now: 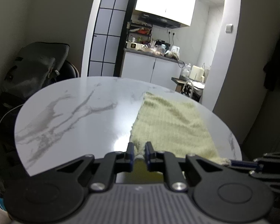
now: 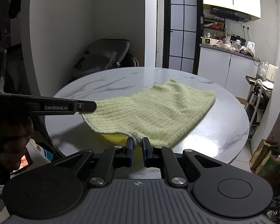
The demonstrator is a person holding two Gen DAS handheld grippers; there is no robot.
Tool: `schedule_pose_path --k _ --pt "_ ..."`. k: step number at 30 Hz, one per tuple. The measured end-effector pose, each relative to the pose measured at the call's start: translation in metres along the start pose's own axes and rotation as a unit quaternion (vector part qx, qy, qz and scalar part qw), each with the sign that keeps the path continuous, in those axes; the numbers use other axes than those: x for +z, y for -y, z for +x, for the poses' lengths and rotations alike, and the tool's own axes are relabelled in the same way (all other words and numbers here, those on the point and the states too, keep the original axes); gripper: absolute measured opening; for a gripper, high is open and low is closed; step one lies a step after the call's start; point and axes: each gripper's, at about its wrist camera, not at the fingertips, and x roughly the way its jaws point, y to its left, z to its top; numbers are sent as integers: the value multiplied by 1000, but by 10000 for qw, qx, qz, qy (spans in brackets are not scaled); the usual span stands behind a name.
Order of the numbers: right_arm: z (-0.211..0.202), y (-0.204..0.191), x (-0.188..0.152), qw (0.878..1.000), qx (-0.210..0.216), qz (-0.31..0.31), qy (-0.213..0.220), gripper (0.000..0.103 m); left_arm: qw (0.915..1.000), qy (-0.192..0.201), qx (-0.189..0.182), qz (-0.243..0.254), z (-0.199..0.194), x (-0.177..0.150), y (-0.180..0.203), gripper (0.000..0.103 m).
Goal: Fold towel
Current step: 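Lift the gripped towel end with both grippers to start a second fold, then carry the held towel end with both grippers over the towel toward its other end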
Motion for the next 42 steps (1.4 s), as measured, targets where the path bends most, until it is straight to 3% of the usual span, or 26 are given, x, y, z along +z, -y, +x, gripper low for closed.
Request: schedule_pose_path --k 23,42 --pt "-51 -18 44 9954 56 -148 944 7 9978 632 -105 -153 -53 39 -4 13" --pt "-11 41 85 9933 -52 298 1116 6 9972 675 -215 -240 2 74 12 13"
